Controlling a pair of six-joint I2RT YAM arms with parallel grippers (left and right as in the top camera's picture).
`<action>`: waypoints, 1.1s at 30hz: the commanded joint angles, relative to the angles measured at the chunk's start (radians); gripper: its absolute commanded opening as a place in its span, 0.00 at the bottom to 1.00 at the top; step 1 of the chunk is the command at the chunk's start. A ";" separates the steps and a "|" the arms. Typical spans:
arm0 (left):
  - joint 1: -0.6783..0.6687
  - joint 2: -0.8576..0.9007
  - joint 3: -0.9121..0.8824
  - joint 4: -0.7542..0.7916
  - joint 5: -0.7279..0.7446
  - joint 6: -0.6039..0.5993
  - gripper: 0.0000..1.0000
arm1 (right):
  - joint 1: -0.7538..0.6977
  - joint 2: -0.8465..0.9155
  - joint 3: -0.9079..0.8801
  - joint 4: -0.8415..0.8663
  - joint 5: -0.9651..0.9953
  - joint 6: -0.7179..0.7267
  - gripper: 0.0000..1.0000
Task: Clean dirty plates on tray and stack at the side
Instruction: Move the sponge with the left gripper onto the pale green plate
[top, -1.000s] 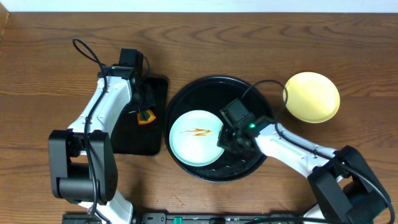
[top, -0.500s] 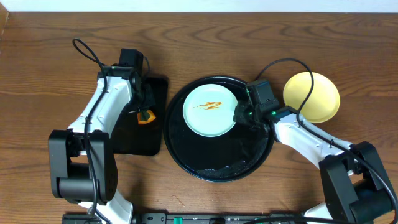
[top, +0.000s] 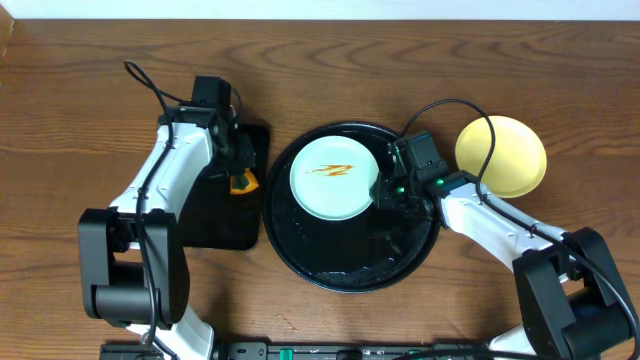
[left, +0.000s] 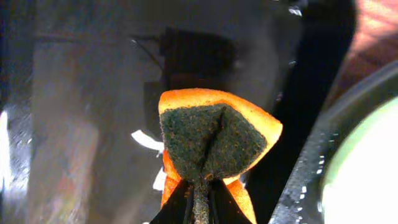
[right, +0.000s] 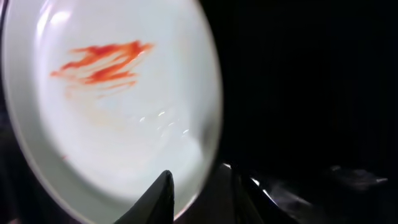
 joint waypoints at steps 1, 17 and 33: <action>-0.032 -0.006 -0.006 0.029 0.114 0.098 0.08 | 0.011 0.010 -0.002 -0.037 -0.079 0.064 0.28; -0.293 -0.006 -0.006 0.190 0.167 0.154 0.08 | 0.104 0.108 -0.003 -0.033 -0.001 0.233 0.12; -0.346 -0.004 -0.007 0.152 0.167 0.071 0.08 | -0.021 0.115 -0.002 -0.016 0.042 0.215 0.01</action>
